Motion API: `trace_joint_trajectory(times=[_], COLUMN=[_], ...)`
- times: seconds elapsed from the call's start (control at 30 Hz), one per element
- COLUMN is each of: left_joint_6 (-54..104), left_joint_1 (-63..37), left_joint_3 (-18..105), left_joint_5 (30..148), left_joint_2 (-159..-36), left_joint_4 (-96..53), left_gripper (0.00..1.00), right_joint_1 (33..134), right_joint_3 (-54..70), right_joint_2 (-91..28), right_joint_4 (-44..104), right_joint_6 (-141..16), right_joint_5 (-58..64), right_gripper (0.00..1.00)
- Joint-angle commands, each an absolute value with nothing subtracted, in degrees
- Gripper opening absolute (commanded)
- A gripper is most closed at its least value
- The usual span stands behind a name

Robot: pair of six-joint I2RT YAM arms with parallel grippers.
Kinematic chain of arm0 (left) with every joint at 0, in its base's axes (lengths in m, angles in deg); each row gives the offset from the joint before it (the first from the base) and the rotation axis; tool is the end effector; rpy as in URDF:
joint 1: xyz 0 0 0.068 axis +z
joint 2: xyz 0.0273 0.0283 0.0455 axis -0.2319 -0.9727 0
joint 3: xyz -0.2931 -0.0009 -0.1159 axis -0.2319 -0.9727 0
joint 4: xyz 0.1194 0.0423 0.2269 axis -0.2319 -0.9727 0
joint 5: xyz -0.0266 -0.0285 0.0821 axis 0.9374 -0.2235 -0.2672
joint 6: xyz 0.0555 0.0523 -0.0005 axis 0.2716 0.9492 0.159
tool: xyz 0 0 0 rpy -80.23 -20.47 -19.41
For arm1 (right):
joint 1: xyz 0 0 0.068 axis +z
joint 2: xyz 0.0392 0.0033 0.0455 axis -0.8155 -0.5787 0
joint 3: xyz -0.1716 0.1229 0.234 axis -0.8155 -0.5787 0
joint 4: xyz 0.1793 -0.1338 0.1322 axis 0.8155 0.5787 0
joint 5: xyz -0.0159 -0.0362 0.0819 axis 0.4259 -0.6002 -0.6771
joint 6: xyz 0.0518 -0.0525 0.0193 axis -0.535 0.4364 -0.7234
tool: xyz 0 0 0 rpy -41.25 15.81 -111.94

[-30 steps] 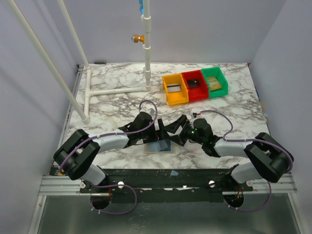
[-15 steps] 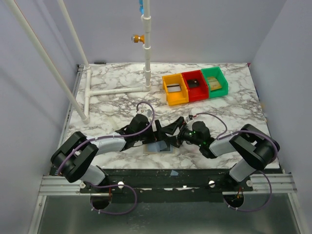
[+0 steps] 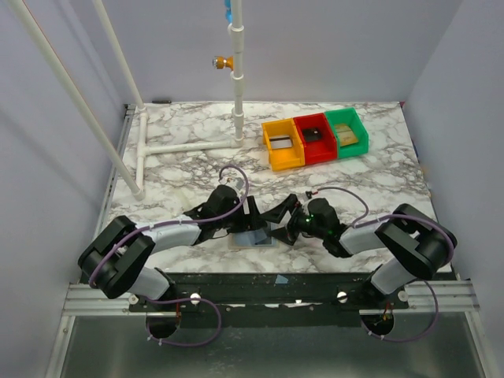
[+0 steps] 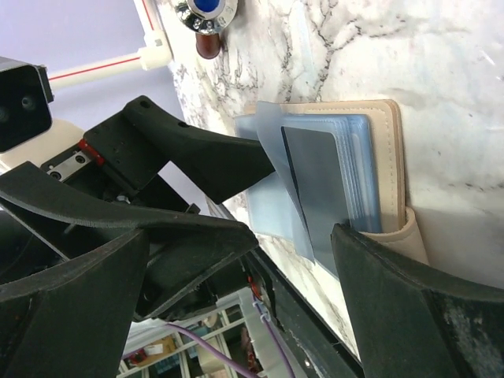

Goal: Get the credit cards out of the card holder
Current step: Remove the credit card from the card holder.

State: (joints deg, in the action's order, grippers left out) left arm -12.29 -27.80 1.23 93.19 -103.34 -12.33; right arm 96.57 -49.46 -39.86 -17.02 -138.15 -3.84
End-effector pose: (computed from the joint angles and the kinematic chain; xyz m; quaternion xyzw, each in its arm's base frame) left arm 0.1994 -0.1936 0.1780 -0.0125 0.9016 -0.3681 0.2268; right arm 0.1942 0.1959 0.1522 0.2279 0.8075 0.5218 0.1543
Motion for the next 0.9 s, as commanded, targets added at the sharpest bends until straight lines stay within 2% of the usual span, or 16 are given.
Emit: trace_joint_trajectory(times=[0.0, 0.3, 0.73, 0.87], left_joint_6=[-8.5, -5.9, -1.3, -2.5], left_joint_1=[-28.2, -27.3, -26.3, -25.3], left_joint_3=[-1.9, -4.9, -4.9, -4.4], left_joint_5=[97.0, 98.6, 93.9, 95.6], left_joint_2=[-102.7, -95.5, -82.0, -77.5], left_joint_4=[-15.7, -13.2, -25.3, -26.8], left_gripper=[0.80, 0.79, 0.72, 0.69], right_joint_1=[96.3, 96.3, 96.4, 96.6], right_joint_3=[-46.3, -43.7, -42.0, -41.2], right_joint_2=[-44.9, -47.6, -48.2, -48.4], right_joint_4=[-0.3, 3.8, 6.9, 7.6], right_joint_6=[-133.5, -133.3, -132.9, -132.1], right_joint_5=[3.0, 3.3, 4.2, 4.0], right_gripper=[1.00, 1.00, 1.00, 1.00])
